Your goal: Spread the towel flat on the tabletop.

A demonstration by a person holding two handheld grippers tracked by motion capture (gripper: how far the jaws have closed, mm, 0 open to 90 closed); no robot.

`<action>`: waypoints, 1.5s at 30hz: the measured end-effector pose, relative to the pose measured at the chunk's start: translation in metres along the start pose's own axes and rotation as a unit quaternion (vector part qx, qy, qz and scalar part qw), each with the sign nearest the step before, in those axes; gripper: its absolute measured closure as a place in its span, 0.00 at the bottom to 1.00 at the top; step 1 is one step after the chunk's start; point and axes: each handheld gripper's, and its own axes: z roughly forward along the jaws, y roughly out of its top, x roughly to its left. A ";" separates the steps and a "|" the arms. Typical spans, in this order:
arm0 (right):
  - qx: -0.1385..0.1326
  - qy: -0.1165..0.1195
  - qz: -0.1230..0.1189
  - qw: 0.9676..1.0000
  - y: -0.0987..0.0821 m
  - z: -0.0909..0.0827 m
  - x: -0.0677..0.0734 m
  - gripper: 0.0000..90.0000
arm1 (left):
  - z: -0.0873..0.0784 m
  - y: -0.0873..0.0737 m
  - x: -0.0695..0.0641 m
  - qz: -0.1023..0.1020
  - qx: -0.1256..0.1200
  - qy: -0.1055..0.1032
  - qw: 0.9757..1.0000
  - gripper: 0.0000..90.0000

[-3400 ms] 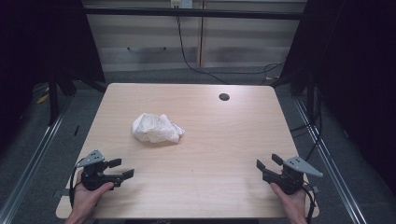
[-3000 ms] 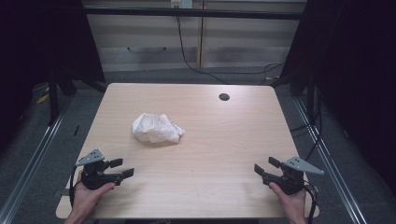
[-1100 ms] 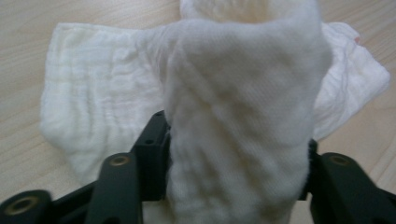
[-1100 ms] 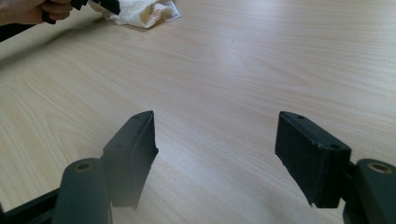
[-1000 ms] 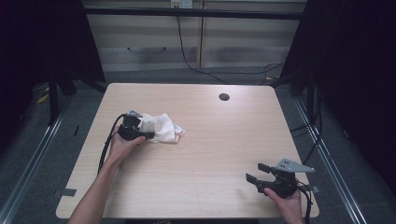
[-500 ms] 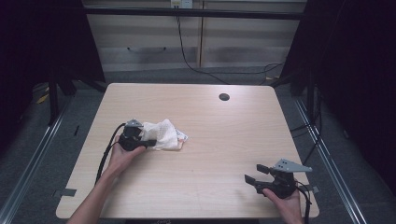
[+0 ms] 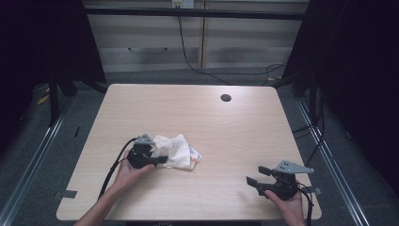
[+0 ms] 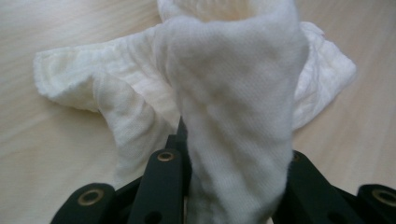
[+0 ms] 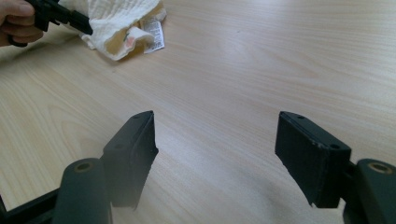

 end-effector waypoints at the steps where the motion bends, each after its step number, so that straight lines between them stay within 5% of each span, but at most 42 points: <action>1: 0.000 0.001 0.000 1.000 0.000 0.000 0.000 0.32 | 0.001 0.000 -0.004 -0.001 0.001 -0.004 1.000 0.81; 8: 0.001 0.001 0.000 1.000 0.000 0.000 0.000 0.32 | 0.011 0.000 -0.037 0.021 0.005 -0.024 0.999 0.81; 14: 0.003 0.002 0.000 1.000 0.000 0.001 0.000 0.32 | 0.016 0.000 -0.052 0.028 0.009 -0.039 0.999 0.80; 28: 0.007 0.017 -0.011 1.000 0.013 0.005 0.003 0.33 | 0.016 0.000 -0.053 0.020 0.007 -0.065 0.998 0.74; 32: 0.015 0.029 -0.024 0.999 0.023 0.014 0.007 0.31 | 0.014 0.002 -0.052 0.023 0.006 -0.067 0.997 0.61; 36: 0.023 0.050 -0.039 0.998 0.042 0.033 0.011 0.32 | 0.002 0.004 -0.055 0.027 -0.006 -0.069 0.997 0.40; 37: 0.030 0.060 -0.044 0.997 0.053 0.045 0.012 0.39 | -0.006 0.001 -0.056 0.036 -0.013 -0.069 0.997 0.36; 45: 0.047 0.107 -0.047 0.992 0.077 0.079 0.011 0.49 | -0.052 -0.015 -0.044 0.021 -0.063 -0.062 0.996 0.26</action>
